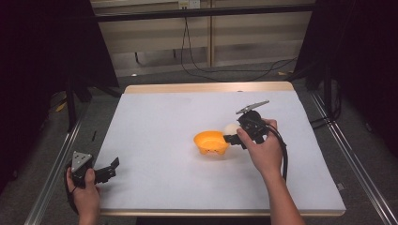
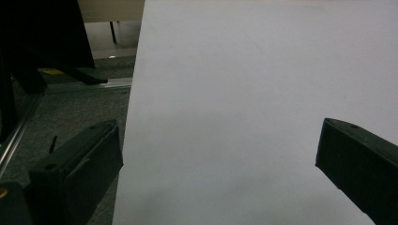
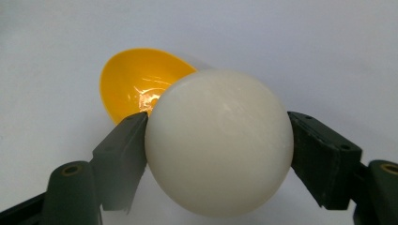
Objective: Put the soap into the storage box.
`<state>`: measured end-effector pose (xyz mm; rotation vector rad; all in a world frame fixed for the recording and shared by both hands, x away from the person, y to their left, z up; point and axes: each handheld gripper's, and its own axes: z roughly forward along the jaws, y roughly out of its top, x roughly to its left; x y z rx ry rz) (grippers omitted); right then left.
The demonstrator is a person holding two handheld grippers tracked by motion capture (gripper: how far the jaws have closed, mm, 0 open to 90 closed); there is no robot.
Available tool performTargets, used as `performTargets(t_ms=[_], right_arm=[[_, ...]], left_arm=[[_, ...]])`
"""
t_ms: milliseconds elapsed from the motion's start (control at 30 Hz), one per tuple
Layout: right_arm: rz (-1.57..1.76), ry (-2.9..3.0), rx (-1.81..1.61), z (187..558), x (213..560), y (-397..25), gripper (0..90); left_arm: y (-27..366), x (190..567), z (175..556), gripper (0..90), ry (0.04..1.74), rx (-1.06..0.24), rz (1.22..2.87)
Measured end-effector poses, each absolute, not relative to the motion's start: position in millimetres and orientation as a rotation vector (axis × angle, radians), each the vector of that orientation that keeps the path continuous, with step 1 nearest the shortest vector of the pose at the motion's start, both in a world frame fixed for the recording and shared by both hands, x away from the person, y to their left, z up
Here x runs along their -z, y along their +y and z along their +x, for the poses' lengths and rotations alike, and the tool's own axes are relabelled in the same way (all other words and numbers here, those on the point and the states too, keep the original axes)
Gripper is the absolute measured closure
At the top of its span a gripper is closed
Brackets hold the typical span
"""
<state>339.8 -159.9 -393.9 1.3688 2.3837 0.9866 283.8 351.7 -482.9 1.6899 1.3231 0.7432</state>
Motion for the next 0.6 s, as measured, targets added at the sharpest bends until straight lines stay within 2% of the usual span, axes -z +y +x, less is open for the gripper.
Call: performTargets(t_ms=[600], right_arm=[[1.319, 2.426, -0.989, 350, 393, -131, 24.6]], left_arm=[[352, 483, 284, 0.8, 1.324, -0.744, 1.687]])
